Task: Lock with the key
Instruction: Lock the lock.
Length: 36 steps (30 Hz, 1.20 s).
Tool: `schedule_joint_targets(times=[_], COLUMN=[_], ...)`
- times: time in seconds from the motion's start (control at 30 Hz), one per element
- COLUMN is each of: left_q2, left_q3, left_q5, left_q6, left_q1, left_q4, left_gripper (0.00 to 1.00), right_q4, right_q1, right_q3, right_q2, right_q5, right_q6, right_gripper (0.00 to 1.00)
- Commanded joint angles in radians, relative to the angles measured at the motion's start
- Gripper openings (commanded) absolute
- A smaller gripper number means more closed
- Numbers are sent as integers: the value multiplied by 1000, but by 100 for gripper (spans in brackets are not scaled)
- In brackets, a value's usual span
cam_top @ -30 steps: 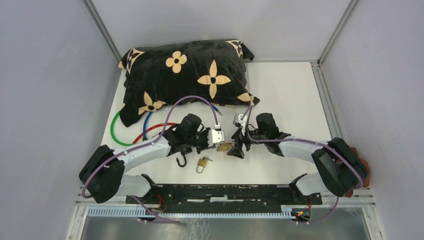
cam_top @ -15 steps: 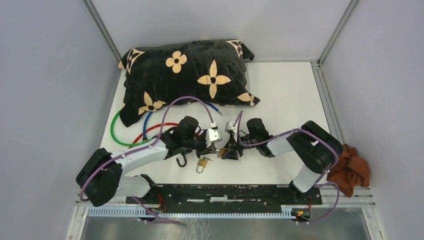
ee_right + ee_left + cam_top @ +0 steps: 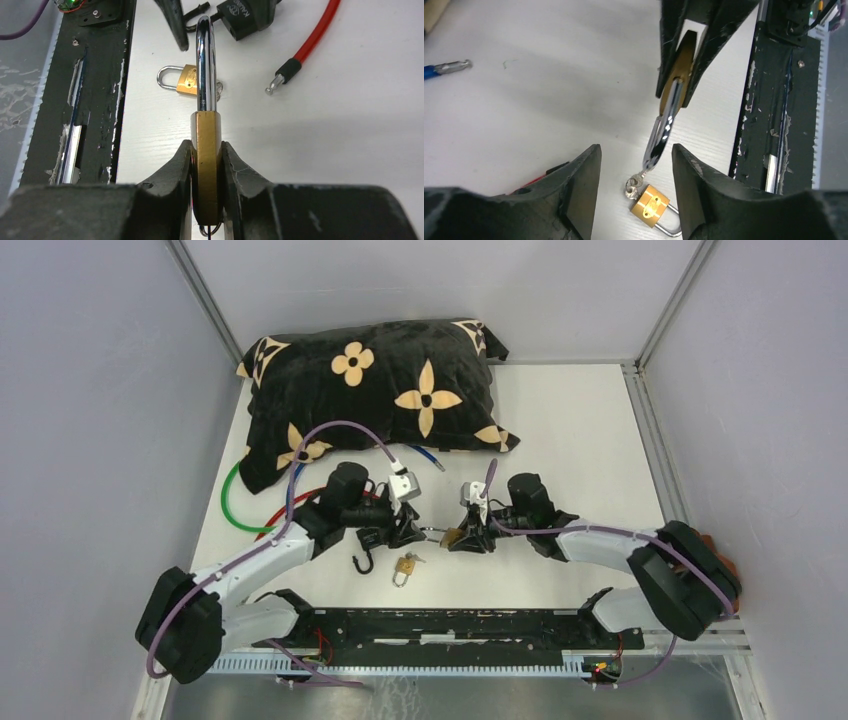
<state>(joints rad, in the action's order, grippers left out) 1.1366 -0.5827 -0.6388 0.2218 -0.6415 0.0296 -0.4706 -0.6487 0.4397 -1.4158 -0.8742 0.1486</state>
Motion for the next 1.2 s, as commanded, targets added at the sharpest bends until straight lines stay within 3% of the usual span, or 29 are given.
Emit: schedule_joint_targets(times=[0.0,0.17,0.37,0.47,0.67,0.73,0.8,0.9,0.93,0.97,1.0,1.07,1.17], left_q2=[-90,-190,-217,-216,-208,-208,-210,-220,-227,-234,-244,-267,-300], left_q3=[-50,-54,22,38,54,56,55,48,47,47,46,45,45], left_q5=[-128,-151,-238,-235,-200,-199,-185,-182,-187,-186,-181,-166,-165], left_q6=[-62,-49,-199,-203,-179,-195,-232,-286,-308,-332,-359,-414,-488], left_q1=[88,118,115,112,84,79,75,76,76,77,77,82,97], left_q4=[99,109,-66,-76,-91,-125,-182,-232,-250,-267,-288,-346,-437], left_gripper=[63,66,65,64,56,42,7,2,2,2,2,2,2], right_q4=[166,313,342,349,372,384,401,389,372,342,314,234,99], right_q1=[0,-7,-37,-53,-79,-85,-89,-89,-88,-83,-78,-59,-32], right_q3=[105,186,246,268,302,310,318,315,311,303,288,251,193], right_q2=[134,204,207,210,228,232,229,231,234,240,246,261,273], right_q5=[-12,1,41,46,44,46,48,30,28,27,25,17,-10], right_q6=[125,190,188,185,192,200,206,195,183,161,136,69,-54], right_gripper=[0,0,0,0,0,0,0,0,4,16,34,57,76])
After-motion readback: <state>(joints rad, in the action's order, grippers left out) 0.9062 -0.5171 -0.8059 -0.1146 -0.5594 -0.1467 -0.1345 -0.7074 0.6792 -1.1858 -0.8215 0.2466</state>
